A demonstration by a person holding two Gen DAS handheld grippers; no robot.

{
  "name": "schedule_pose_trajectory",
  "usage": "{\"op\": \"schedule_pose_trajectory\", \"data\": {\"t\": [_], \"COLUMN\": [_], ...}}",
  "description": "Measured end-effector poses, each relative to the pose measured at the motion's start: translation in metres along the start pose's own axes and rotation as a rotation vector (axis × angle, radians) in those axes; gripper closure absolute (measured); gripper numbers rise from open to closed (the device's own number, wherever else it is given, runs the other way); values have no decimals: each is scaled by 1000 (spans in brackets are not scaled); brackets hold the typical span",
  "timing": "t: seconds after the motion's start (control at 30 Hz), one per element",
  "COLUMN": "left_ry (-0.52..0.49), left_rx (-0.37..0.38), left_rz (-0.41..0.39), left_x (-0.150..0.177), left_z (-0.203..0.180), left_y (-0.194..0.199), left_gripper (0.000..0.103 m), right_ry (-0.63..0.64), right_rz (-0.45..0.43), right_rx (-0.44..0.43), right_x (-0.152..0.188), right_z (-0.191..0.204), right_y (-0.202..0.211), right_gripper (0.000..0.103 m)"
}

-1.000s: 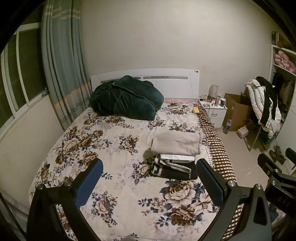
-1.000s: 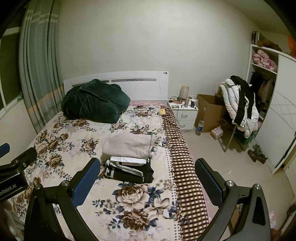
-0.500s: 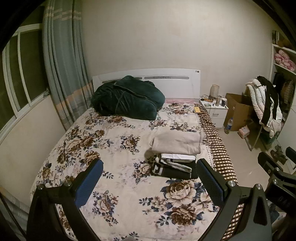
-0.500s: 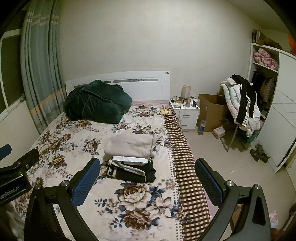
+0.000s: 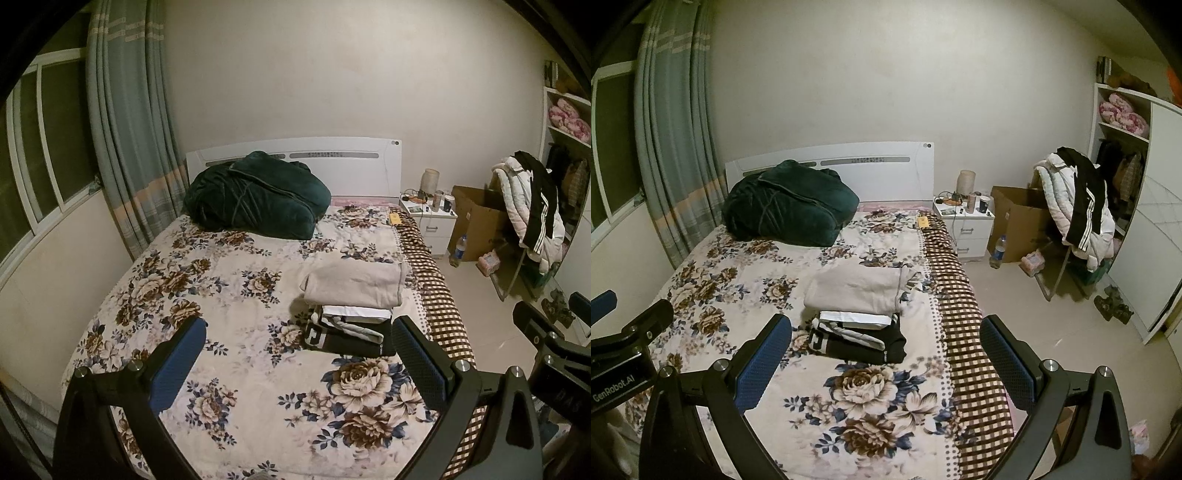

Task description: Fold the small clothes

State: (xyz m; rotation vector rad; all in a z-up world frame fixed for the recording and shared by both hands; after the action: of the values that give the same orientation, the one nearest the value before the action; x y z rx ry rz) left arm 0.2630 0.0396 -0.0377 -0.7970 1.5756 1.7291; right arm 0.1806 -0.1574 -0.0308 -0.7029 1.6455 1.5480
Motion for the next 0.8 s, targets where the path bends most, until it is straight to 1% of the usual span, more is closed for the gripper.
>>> {"op": "schedule_pose_trajectory", "data": {"t": [0.8], "left_ry": [-1], "left_rx": [-3], "left_rz": [-2], "left_x": [1], "left_z": [-2], "left_y": [1], "left_gripper": [0], "right_ry": [-3], "right_rz": [-6], "right_rx": [-1], "right_x": [0], "right_z": [-1], "right_y": [1], "right_gripper": [0]}}
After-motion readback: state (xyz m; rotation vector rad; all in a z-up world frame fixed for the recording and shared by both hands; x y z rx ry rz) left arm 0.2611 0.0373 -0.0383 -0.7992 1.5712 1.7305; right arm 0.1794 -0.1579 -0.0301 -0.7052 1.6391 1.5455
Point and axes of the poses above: each gripper's, at about its wrist camera, not at the fingertips, and y roughly against the way its jaws point, z to its left, x to its underside, the point moved 4 cm from there along -y, roughly the way its jaws point, and after that the axes turned 4 degrees about -y, right-handed, at the moved point
